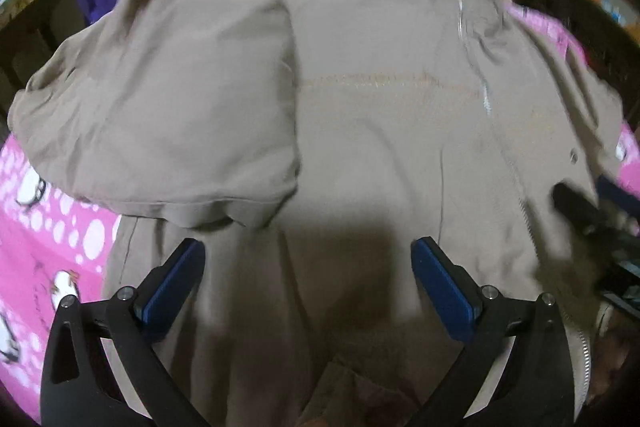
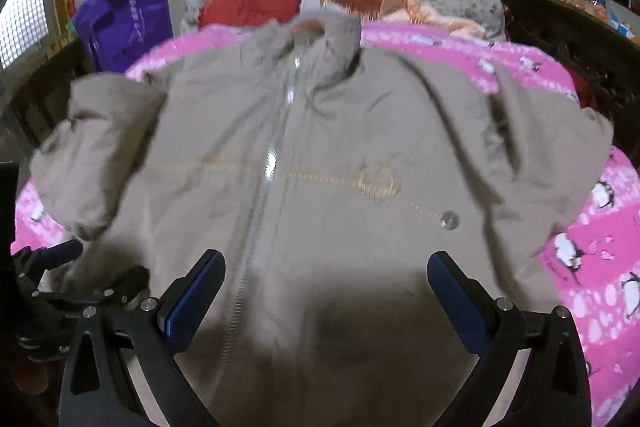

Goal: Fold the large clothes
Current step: 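Move the left tool toward the jacket sleeve with the ribbed cuff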

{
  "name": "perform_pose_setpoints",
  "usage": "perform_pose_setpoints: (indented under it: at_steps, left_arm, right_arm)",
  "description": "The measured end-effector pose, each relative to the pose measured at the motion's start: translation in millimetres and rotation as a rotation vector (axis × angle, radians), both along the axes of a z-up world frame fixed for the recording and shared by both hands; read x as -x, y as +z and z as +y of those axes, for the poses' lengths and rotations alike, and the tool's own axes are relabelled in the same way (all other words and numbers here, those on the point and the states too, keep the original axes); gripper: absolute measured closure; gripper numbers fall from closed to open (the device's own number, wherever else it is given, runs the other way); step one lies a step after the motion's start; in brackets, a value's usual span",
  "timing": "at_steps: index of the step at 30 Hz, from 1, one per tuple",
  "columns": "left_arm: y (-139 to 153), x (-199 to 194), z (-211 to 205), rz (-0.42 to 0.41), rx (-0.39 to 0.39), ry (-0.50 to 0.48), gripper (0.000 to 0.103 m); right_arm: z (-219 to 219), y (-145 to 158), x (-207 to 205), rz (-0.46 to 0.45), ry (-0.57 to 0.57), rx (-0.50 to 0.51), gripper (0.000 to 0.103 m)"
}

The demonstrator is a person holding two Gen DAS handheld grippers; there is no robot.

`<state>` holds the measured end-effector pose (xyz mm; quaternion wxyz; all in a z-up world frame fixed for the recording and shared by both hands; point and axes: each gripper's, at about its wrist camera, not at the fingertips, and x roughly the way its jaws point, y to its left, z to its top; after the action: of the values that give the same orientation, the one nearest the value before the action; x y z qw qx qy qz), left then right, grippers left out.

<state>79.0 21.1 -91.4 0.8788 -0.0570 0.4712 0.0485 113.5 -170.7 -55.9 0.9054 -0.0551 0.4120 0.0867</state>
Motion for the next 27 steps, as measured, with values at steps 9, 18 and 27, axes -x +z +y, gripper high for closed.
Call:
perform_pose_setpoints:
  at_steps: [9, 18, 27]
  left_arm:
    - [-2.5, 9.0, 0.1, -0.035, -0.004, 0.006, 0.0]
    - [-4.7, 14.7, -3.7, -0.043, -0.019, 0.015, 0.0]
    - [-5.9, 14.6, -3.5, -0.047, -0.011, 0.018, 0.0]
  right_arm:
    - [-20.8, -27.9, -3.0, 0.043, -0.005, -0.095, 0.001]
    - [-20.0, -29.5, -3.7, 0.038, -0.005, -0.095, 0.001]
    - [-20.2, -29.7, -4.4, 0.044, -0.004, -0.097, 0.001]
